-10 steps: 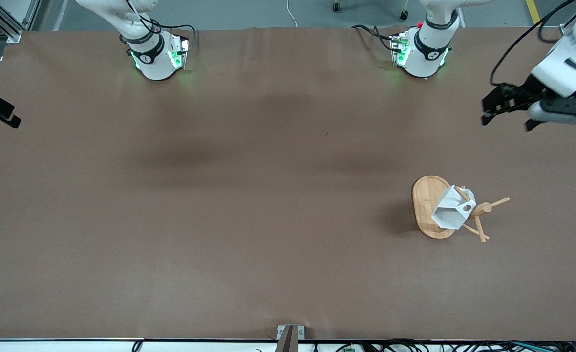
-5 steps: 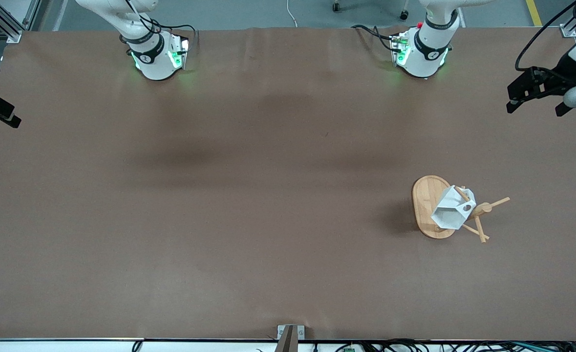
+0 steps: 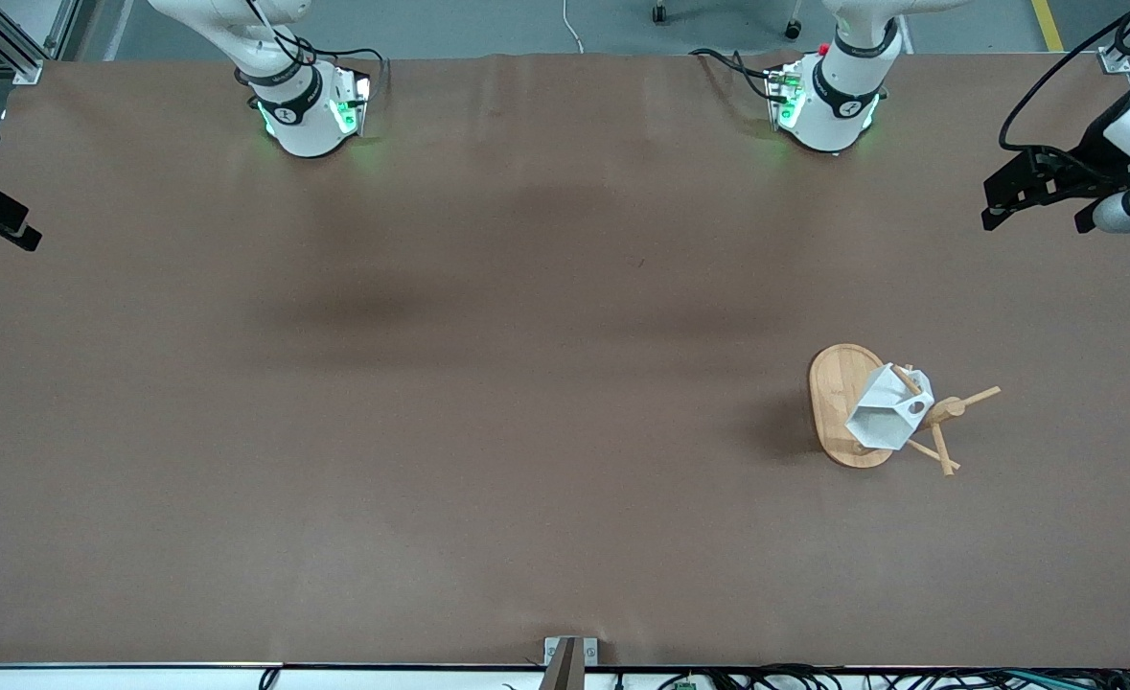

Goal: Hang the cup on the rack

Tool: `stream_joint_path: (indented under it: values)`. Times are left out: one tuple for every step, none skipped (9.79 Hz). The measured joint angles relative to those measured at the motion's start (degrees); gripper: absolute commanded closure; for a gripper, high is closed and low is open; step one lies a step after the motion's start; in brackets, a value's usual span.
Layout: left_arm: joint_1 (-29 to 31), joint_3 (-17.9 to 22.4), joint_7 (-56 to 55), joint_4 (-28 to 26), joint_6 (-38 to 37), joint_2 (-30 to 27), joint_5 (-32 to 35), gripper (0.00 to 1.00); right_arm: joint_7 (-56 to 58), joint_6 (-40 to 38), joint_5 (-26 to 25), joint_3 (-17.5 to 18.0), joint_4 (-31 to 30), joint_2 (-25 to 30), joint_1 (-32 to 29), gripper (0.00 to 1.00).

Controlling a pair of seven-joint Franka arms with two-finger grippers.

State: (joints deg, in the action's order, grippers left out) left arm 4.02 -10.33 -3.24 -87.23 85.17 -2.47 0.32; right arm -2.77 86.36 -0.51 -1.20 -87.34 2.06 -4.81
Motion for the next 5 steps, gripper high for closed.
stream_joint_path:
  values:
    - [-0.26,-0.01,-0.14,-0.41,0.16,-0.48,0.34,0.0,0.0,0.04,0.0,0.0,0.0,0.0,0.0,0.0]
    - [-0.28,0.0,-0.14,-0.93,0.54,-0.95,0.39,0.0,0.0,0.05,0.0,0.0,0.0,0.0,0.0,0.0]
    - [-0.28,0.0,-0.13,-1.45,1.09,-1.37,0.4,0.0,0.0,0.09,0.0,0.0,0.0,0.0,0.0,0.0]
    - [-0.25,0.03,-0.13,-1.66,1.33,-1.57,0.4,0.0,0.0,0.15,0.0,0.0,0.0,0.0,0.0,0.0]
    - [-0.21,0.09,-0.09,-1.7,1.36,-1.63,0.4,0.0,0.0,0.16,0.0,0.0,0.0,0.0,0.0,0.0]
